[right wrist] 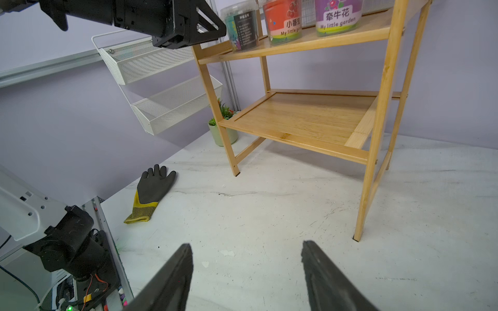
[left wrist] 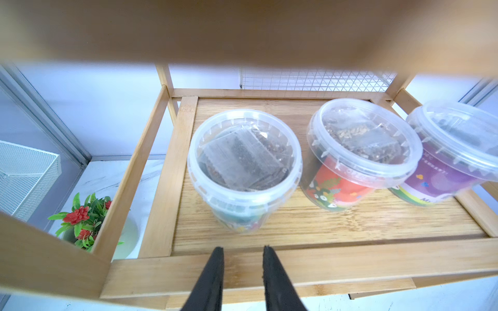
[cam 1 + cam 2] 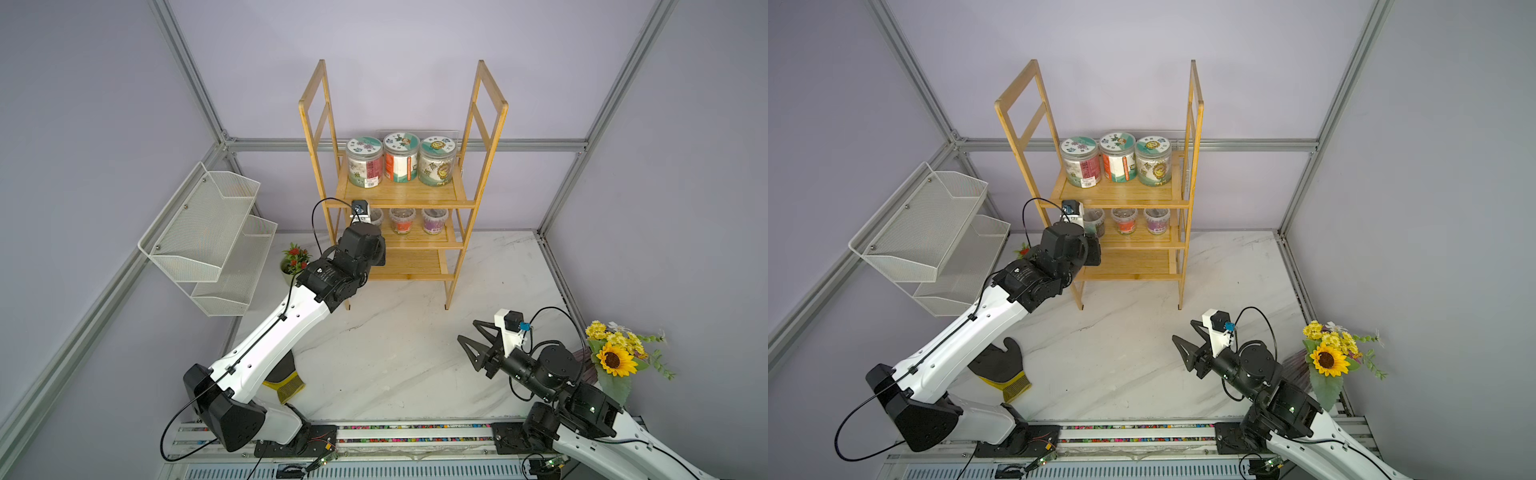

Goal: Place the seed container on the shelf
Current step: Place the seed jar on the shelf.

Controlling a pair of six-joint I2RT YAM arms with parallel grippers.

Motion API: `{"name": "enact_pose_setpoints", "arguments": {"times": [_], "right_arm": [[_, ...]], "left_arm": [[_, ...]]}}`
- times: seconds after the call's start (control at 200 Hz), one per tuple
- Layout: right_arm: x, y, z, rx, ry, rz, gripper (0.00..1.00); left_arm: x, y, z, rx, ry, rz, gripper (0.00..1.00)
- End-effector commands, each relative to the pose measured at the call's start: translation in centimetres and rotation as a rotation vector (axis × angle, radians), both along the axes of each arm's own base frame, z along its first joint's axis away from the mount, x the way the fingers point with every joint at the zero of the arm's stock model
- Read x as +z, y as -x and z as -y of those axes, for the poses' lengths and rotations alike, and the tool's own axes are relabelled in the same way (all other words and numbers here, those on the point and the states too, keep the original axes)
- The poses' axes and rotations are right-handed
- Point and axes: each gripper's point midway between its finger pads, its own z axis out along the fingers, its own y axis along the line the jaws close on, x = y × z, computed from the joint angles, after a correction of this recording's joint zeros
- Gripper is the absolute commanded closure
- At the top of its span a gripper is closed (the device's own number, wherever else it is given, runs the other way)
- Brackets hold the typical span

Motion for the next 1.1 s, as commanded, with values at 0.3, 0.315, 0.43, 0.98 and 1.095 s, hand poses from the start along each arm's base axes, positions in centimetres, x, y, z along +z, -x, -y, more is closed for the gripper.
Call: {"name": "enact_pose_setpoints", "arguments": {"times": [0.3,0.315,0.43,0.98,1.095], "right_arm": [[0.5,-0.1,-0.1,-0.004,-0.009,0.014,0.32],[0.5,-0.1,-0.1,-0.004,-0.009,0.014,0.32],[0.6,-0.1,-0.1,-0.003,-0.007,0.019,0.32],[0.5,-0.4,-0.6,0.004,0.001,0.022,0.32],[0.6,-0.5,-0.7,0.005,-0.001,0.020,0.32]], "left_arm": [[-11.1,0.6,-0.6,0.016,-0.195,-0.334,0.77],[-11.1,0.5,-0.5,0.014,-0.194,-0.334,0.77],[-10.9,0.6,-0.5,0.015,-0.190,-0.327,0.78],[-6.2,7.3,-2.4,-0.037,-0.107,-0.202,0.72],[-3.8,8.4,-2.8,-0.044,-0.078,-0.135,0.76]]}}
